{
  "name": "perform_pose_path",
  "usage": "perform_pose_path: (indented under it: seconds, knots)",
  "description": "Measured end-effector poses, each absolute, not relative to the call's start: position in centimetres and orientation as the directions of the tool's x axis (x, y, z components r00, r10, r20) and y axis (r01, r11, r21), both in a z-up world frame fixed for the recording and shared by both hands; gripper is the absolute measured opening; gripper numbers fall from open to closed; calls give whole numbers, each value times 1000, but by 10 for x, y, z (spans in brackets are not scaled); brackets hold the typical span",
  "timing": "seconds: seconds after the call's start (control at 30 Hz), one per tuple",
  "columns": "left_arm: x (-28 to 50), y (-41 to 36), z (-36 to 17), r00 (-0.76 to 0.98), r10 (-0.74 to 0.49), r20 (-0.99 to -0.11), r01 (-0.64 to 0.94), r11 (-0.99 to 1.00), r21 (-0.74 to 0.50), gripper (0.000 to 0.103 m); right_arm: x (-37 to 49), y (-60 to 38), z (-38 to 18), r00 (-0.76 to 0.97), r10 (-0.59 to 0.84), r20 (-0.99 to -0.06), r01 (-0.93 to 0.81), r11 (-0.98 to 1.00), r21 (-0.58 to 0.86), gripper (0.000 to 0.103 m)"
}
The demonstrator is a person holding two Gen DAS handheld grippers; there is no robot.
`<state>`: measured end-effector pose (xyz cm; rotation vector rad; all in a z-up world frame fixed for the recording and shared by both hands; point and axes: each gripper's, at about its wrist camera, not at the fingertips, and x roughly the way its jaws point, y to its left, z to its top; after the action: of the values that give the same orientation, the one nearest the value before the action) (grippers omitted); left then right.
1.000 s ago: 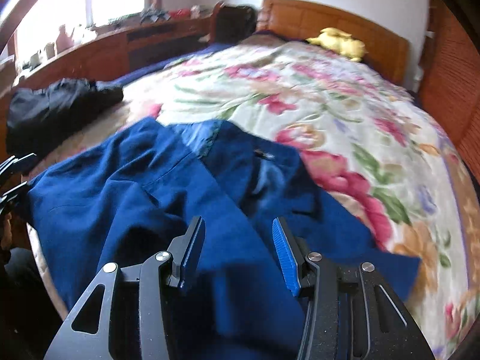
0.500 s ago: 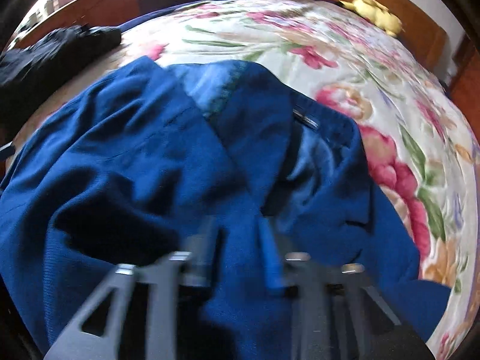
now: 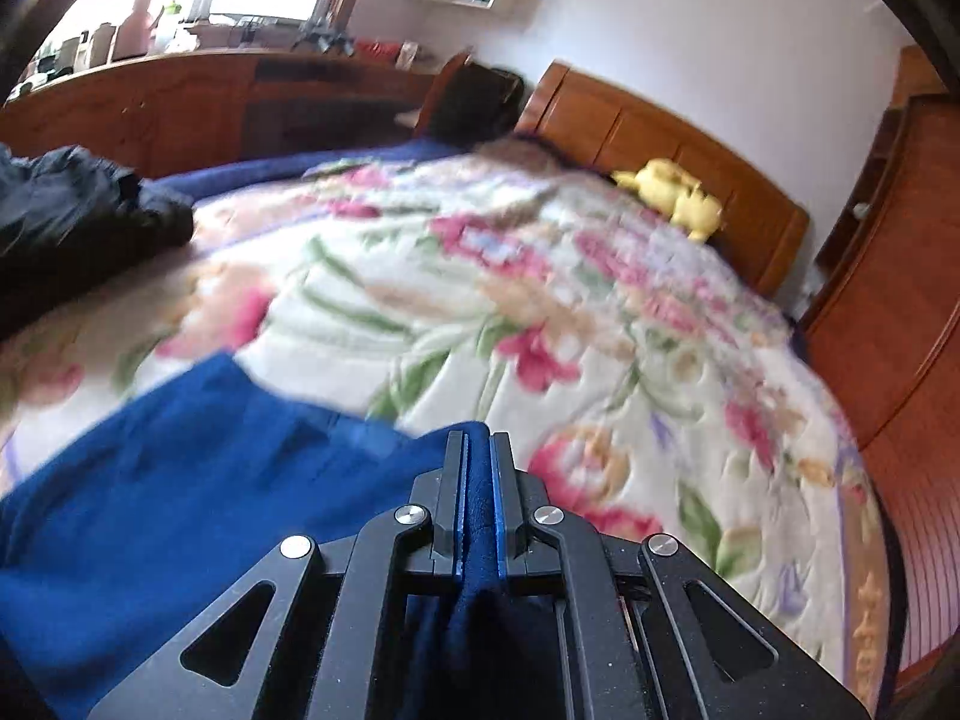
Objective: Fold large clothes
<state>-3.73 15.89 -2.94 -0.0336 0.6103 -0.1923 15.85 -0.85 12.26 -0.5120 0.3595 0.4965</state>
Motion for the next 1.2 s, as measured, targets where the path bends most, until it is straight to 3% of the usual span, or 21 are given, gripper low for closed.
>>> perform_pose_path:
  seconds: [0.03,0.1,0.17,0.27,0.4,0.57,0.7,0.73,0.8,0.83,0.87,0.9,1.0,1.1,1.2]
  knots:
    - [-37,159,-29,803,-188,-566,168,982,-88,81,161,-3,118,816,362,-451,-541,752,-376,7]
    - [-37,159,-29,804,-187,-564,166,982,-90,81,172,6,101,770,340,-541,-585,715,-383,18]
    - [-37,159,-28,807,-186,-561,166,982,-86,81,184,0,87,749,268,-606,-566,733,-377,39]
    - [-37,158,-27,809,-192,-556,171,981,-90,81,185,-36,89,781,249,-572,-512,780,-359,67]
    - [-38,157,-27,809,-193,-554,175,981,-87,81,188,-116,82,801,176,-572,-385,884,-266,69]
    - [-37,155,-27,809,-192,-556,172,981,-88,81,212,-201,38,734,49,-677,-243,950,-195,69]
    - [-37,154,-27,811,-186,-555,170,982,-81,81,234,-237,5,669,78,-740,-189,980,-68,69]
    - [-36,153,-27,810,-185,-556,170,982,-80,81,236,-242,-1,649,110,-753,-197,980,-27,69]
    - [-37,153,-28,810,-185,-556,168,982,-81,81,240,-248,-9,634,167,-755,-217,976,33,58]
    - [-36,152,-28,811,-184,-556,168,983,-80,81,240,-248,-11,629,201,-751,-237,970,61,44]
    - [-37,153,-27,811,-184,-556,168,982,-80,81,240,-247,-12,630,225,-744,-254,964,76,22]
    - [-37,153,-27,812,-184,-554,168,983,-80,81,239,-249,-11,634,236,-736,-272,959,74,7]
    - [-36,152,-28,815,-179,-551,164,983,-77,81,225,-256,2,720,197,-665,-295,955,-37,3]
    - [-36,151,-27,820,-179,-544,163,984,-79,81,211,-275,22,815,60,-577,-142,985,-98,2]
    - [-38,151,-25,823,-184,-538,163,983,-87,81,213,-290,24,805,47,-592,-110,992,-70,2]
